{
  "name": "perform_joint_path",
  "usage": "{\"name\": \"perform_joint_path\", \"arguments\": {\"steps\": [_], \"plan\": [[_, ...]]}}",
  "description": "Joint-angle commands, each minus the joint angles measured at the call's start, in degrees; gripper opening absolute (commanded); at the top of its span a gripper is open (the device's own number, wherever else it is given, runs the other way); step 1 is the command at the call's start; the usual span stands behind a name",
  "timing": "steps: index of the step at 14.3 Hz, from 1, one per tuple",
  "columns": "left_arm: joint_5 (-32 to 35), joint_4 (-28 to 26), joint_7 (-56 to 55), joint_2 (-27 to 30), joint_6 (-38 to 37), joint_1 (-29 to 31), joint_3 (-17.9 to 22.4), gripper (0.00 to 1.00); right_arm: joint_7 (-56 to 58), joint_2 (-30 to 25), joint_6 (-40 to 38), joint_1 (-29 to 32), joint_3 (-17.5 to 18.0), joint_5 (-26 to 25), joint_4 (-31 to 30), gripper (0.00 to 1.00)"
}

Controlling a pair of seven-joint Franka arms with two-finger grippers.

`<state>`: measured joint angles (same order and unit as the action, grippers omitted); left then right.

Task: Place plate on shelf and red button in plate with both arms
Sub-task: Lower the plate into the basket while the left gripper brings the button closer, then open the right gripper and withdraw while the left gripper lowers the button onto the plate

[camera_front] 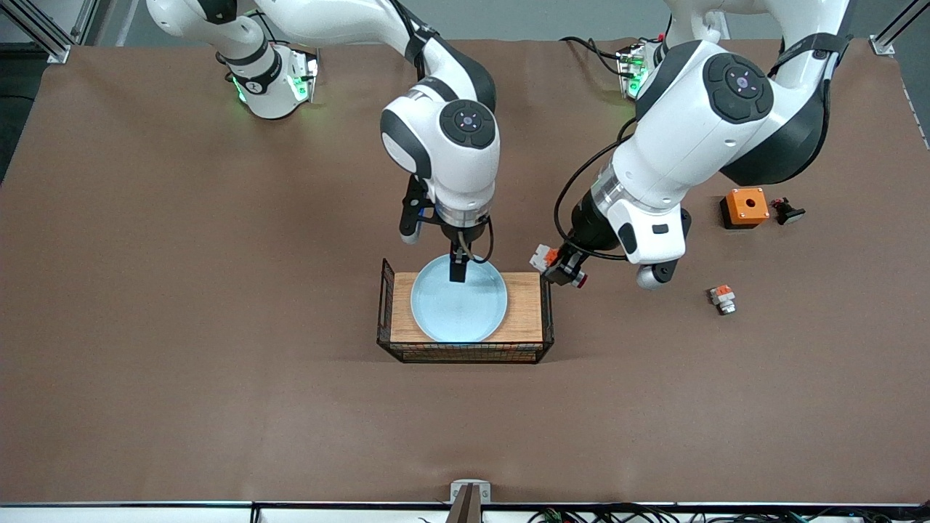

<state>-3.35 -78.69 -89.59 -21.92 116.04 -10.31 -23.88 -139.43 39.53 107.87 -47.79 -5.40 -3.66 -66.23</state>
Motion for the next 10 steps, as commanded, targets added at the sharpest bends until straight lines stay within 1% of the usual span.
{"name": "perform_joint_path", "arguments": {"steps": [1,2,4,6,10], "plan": [[0.53,1.61,-6.01,-2.24,3.74,-0.50,-0.29,0.30,10.54,-2.60,-5.45,3.13,0.83,3.11,1.37,1.00],[0.62,1.61,-7.77,-2.60,5.32,-1.20,-0.20,0.30,15.28,-3.48,-7.56,3.83,0.83,4.35,1.37,1.00],[0.62,1.69,-10.50,-3.74,7.88,-2.08,-0.11,0.30,25.13,-5.24,-12.22,5.50,0.83,5.15,1.37,1.00],[0.71,2.83,-12.53,-5.23,9.03,-3.48,-0.02,0.30,37.59,-7.00,-17.31,7.17,0.75,6.90,1.37,1.00],[0.71,3.89,-15.52,-7.87,12.62,-6.29,0.06,0.30,55.63,-10.60,-22.87,11.83,0.57,7.44,1.37,1.00]]}}
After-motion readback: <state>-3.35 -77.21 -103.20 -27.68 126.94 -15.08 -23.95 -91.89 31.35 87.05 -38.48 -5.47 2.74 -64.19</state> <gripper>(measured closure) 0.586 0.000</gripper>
